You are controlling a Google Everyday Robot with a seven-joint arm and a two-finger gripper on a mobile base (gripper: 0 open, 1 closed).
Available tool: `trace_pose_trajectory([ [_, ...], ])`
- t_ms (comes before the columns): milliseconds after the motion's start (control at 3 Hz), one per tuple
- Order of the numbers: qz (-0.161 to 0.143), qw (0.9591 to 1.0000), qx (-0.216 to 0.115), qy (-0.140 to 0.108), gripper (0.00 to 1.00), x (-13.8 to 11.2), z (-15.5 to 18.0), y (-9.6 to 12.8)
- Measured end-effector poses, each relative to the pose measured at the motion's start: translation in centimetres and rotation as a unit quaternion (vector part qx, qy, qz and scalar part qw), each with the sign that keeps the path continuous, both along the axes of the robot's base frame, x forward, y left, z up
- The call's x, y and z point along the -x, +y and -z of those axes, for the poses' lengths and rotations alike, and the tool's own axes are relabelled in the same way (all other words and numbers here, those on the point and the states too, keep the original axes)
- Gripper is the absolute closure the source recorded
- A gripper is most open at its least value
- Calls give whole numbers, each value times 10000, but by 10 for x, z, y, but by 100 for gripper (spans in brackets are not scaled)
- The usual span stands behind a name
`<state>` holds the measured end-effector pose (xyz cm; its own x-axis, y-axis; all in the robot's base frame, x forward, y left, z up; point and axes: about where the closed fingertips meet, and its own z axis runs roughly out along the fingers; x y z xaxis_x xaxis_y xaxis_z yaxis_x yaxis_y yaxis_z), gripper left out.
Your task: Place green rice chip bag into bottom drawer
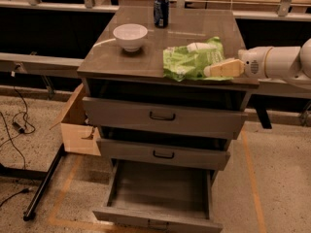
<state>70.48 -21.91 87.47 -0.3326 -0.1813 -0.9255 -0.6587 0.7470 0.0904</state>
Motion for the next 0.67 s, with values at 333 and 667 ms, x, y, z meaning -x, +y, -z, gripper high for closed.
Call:
trace_pose_trajectory([
  [333,-138,9998,-1,-154,0,-2,5,7],
  [667,-267,9994,-4,-209,17,-4,11,14],
])
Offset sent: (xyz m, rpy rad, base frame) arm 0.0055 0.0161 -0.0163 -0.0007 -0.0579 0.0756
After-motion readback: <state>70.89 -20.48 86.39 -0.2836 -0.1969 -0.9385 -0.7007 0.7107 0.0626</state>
